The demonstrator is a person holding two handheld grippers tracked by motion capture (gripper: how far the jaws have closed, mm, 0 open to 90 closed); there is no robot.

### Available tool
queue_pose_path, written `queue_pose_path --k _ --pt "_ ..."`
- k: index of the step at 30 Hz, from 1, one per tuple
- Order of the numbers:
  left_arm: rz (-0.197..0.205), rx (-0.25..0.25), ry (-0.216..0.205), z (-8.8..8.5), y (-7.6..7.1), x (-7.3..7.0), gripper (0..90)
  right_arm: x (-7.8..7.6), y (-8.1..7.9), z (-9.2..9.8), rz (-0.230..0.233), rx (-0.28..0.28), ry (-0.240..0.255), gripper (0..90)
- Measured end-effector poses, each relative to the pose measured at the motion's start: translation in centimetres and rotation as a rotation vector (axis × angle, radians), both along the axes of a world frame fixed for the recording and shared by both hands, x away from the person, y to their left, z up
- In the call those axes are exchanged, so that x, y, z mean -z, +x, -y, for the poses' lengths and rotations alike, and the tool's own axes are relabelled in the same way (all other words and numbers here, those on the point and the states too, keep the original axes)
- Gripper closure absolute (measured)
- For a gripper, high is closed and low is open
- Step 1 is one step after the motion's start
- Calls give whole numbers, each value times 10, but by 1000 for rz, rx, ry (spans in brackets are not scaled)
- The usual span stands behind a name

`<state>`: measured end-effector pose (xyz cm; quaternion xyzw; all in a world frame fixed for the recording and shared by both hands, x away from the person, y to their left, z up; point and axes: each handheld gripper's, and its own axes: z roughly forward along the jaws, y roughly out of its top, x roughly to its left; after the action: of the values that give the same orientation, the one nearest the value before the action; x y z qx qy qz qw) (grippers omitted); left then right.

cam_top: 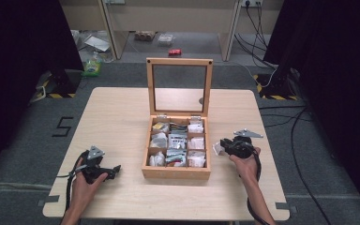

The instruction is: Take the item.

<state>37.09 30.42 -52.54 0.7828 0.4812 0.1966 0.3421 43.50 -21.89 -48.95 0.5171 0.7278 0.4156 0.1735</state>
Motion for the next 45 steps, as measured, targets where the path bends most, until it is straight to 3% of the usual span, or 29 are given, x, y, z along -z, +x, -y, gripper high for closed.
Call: queue_pose_path --k 15,28,30,45 --pt "0 0 0 0 0 0 0 -1 1 8 -9 49 13 695" --pt "0 0 0 0 0 0 0 -3 1 10 1 53 13 655" --pt "0 0 0 0 0 0 0 -5 0 8 4 64 -3 632" --pt "-1 0 0 0 0 0 0 -17 3 10 9 53 52 469"
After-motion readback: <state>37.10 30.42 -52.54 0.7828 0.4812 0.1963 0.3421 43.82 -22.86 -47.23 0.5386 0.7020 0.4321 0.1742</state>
